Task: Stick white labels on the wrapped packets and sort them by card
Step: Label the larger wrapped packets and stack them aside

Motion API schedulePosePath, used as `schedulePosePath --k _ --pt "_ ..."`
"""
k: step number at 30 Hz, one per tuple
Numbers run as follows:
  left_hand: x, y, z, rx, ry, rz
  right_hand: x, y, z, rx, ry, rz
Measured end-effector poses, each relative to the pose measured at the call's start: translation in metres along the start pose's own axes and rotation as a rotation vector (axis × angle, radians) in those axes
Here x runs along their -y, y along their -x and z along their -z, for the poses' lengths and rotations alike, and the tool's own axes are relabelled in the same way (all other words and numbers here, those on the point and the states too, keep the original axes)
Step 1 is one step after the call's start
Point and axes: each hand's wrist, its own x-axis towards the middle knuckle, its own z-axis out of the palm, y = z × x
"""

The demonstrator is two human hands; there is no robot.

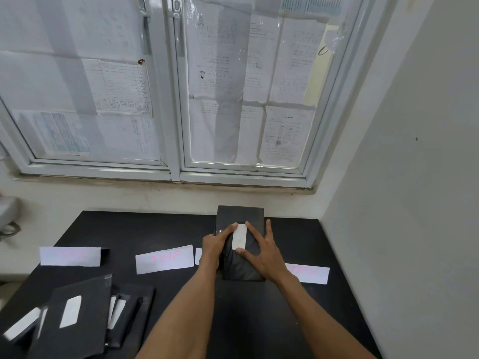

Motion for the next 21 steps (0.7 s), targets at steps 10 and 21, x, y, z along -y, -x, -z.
schedulePosePath --k 10,21 --pt "0.003 0.003 0.009 -0.090 -0.099 -0.002 0.007 -0.004 -0.001 0.091 -0.117 0.033" --pt "-0.001 -0.011 0.041 0.184 -0.234 0.066 0.005 -0.009 -0.019 0.080 -0.201 -0.134"
